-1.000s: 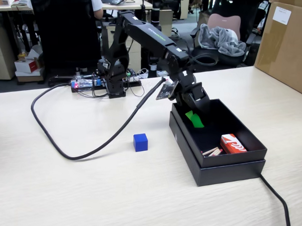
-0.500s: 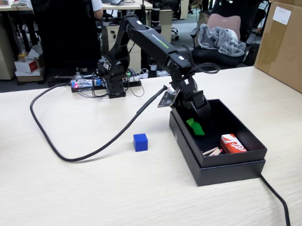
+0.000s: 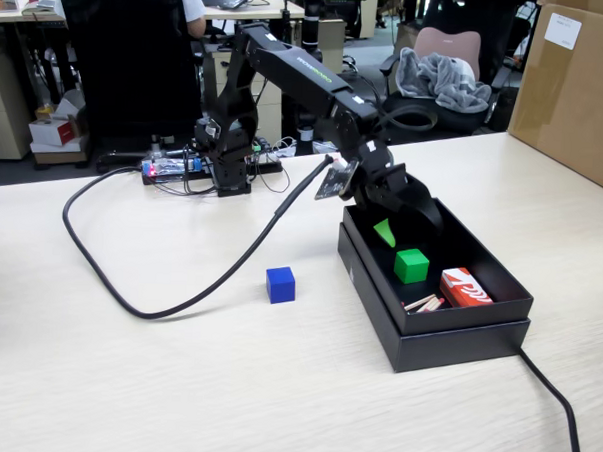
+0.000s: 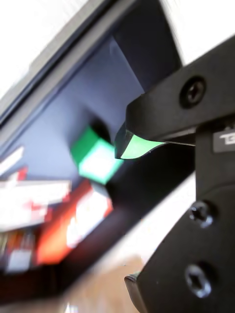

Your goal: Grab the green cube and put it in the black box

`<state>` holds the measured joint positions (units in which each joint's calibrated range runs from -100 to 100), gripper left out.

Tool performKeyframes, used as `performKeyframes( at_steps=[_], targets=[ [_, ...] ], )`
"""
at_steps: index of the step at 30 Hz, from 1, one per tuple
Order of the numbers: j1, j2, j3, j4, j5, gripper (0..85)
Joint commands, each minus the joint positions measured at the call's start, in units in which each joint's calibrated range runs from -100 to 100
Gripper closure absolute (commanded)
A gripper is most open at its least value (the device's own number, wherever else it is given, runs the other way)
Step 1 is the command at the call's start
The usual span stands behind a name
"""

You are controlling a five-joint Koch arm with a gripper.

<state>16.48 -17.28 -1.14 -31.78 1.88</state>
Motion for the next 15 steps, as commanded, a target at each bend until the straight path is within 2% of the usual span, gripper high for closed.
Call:
performKeyframes(
  at_steps=[1, 8, 15],
  targets=[
    [-0.88, -15.59, 1.87, 0.04, -0.34, 39.0],
    [-5.52, -38.20, -5.84, 0.04, -0.54, 39.0],
    [-12.36, -57.93, -25.15, 0.12, -1.32, 38.8]
  ],
)
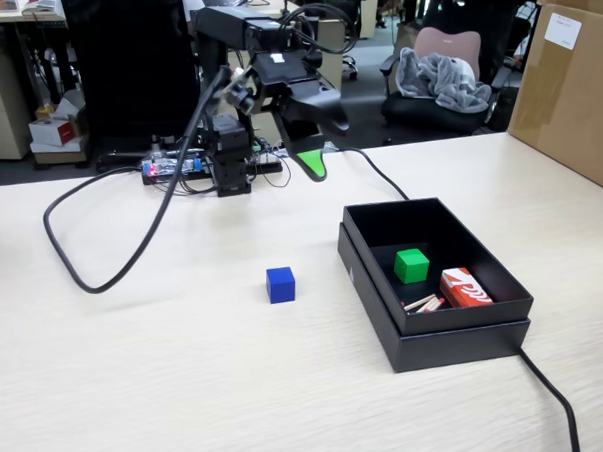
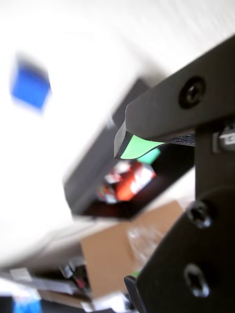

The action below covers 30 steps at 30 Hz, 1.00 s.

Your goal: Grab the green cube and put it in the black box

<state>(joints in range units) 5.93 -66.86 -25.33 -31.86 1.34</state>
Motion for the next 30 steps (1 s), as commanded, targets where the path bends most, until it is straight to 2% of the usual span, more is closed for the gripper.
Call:
performKeyframes(
  at_steps=[1, 11, 19, 25, 30],
  targets=[
    [-2.44, -10.76, -3.59, 0.20, -0.78, 38.4],
    [-7.62, -28.09, -27.34, 1.06, -0.78, 35.2],
    [-9.82, -32.45, -47.38, 15.49, -2.05, 35.5],
    [-9.87, -32.34, -62.88, 30.87, -3.57, 36.4],
    [-9.62, -32.34, -70.59, 37.43, -4.15, 37.6]
  ],
)
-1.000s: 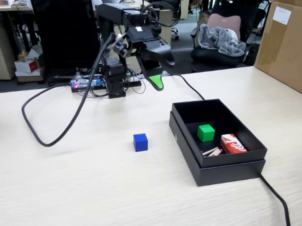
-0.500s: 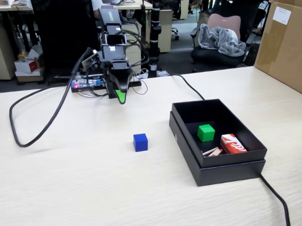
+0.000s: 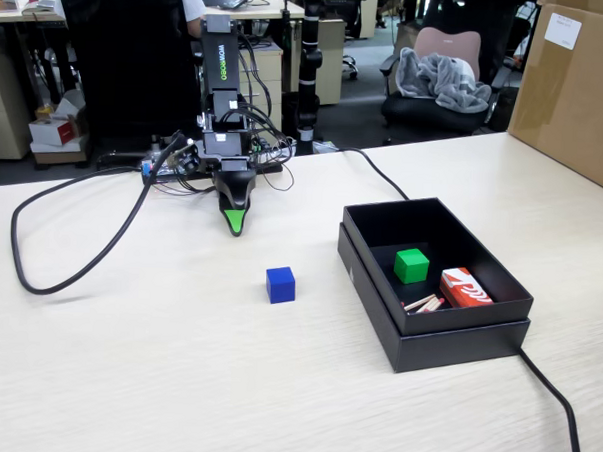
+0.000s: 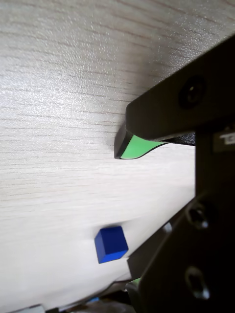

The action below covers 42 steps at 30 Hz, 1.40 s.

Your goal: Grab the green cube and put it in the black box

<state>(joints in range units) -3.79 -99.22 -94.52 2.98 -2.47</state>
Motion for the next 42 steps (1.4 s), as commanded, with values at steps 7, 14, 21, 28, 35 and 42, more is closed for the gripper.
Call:
performKeyframes(
  at_steps=[7, 14, 21, 28, 35, 42],
  targets=[
    [0.39, 0.37, -2.94, 0.52, -0.10, 37.8],
    [0.59, 0.37, -2.94, 0.43, -0.05, 36.7],
    [0.44, 0.37, -2.85, 0.43, -0.05, 36.7],
    [0.44, 0.49, -2.85, 0.43, -0.05, 36.7],
    [0.44, 0.49, -2.85, 0.43, -0.05, 36.7],
    [0.44, 0.37, -2.85, 0.43, -0.05, 36.7]
  ],
)
